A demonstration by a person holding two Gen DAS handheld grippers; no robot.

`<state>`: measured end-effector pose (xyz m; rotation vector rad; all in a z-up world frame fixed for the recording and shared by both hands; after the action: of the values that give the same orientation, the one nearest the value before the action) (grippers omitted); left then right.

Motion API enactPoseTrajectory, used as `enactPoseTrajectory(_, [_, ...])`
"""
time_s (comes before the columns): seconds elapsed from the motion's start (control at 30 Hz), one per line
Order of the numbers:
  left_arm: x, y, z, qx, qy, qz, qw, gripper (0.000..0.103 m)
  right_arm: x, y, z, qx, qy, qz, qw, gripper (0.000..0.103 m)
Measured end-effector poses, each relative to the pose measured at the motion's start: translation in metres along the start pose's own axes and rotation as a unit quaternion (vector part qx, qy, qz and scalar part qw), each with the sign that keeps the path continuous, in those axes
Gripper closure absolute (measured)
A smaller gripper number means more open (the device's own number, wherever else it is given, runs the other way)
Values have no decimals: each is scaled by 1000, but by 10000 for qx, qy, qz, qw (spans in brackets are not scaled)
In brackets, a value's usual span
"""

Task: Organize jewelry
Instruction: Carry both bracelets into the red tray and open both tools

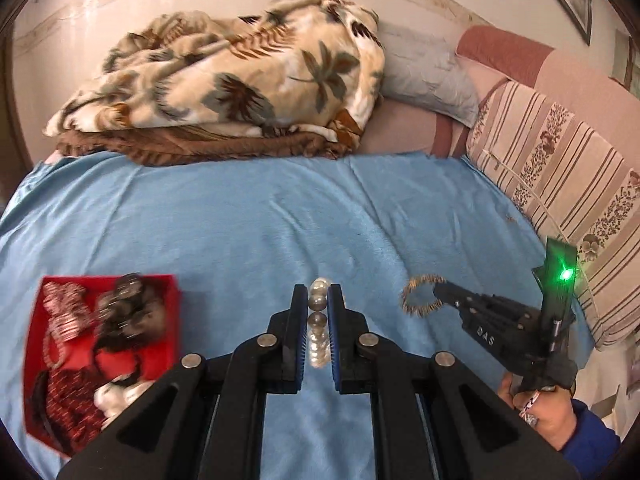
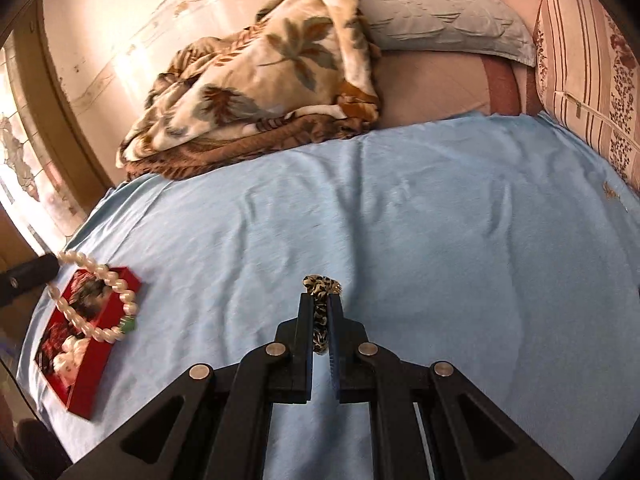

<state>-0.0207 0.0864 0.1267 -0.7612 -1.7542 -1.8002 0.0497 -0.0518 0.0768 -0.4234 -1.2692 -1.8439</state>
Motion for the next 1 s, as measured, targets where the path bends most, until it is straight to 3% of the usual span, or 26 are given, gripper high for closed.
enactPoseTrajectory(0.27, [37,-22,75,240,428,-144,9987,94,12,-36,53,167,143,229,9995,96])
enactPoseTrajectory(0.67, [54,-53,189,911,973,-40,9911,94,8,-38,174,1178,611,435,9902,96])
enactPoseTrajectory(1.0, [48,-52,218,1121,1166,-152,9867,94,-11,-44,249,1731,894,586,9791,96])
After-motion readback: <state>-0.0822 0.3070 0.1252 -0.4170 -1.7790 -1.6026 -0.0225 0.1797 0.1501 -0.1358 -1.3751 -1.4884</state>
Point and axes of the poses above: each gripper's, at about its wrist camera, not at the fingertips, and x roughly against the way its jaws point, z to its left, y to its top, the point moved 8 cm from there along -x, roughly the way its jaws point, and after that the axes turned 12 degrees about y, right-handed, at the moved point
